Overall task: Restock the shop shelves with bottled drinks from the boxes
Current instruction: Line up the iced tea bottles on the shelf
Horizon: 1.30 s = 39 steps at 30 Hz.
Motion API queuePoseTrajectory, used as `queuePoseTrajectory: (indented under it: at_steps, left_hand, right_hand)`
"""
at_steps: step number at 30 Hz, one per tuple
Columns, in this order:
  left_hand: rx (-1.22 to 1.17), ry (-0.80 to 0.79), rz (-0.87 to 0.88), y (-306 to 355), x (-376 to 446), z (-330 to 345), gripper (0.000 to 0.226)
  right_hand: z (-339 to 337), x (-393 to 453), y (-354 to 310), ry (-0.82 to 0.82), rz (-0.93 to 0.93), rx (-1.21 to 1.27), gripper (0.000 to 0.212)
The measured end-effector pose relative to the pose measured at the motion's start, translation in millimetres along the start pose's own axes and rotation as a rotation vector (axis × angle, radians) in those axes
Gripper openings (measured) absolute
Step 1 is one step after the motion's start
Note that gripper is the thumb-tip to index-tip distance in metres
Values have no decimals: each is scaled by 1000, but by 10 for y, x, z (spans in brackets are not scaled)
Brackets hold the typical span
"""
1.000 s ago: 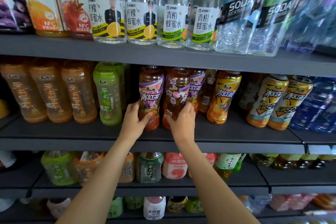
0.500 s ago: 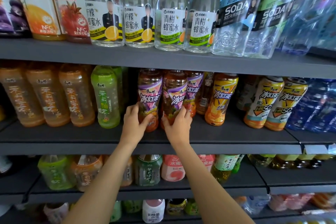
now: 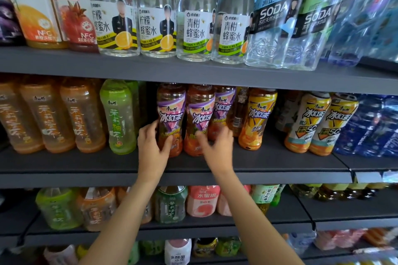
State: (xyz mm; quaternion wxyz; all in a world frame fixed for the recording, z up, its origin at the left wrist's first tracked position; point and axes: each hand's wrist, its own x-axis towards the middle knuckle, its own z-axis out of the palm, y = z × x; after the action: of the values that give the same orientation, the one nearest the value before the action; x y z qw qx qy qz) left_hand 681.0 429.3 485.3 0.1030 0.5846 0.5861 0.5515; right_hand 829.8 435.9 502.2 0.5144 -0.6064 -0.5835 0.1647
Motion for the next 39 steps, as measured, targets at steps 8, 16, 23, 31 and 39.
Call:
queuePoseTrajectory:
  at_steps: [8, 16, 23, 31, 39]
  left_hand:
    - [251, 98, 180, 317, -293, 375, 41]
    - [520, 149, -22, 442, -263, 587, 56]
    - [386, 187, -70, 457, -265, 642, 53]
    - [-110, -24, 53, 812, -338, 579, 65]
    - [-83, 53, -25, 668, -244, 195, 67]
  right_hand:
    - [-87, 666, 155, -9, 154, -145, 72]
    - [-196, 708, 263, -48, 59, -263, 56]
    - [-564, 392, 346, -97, -60, -209, 48]
    - [-715, 1, 193, -331, -297, -55, 28]
    - [-593, 618, 255, -200, -127, 35, 39]
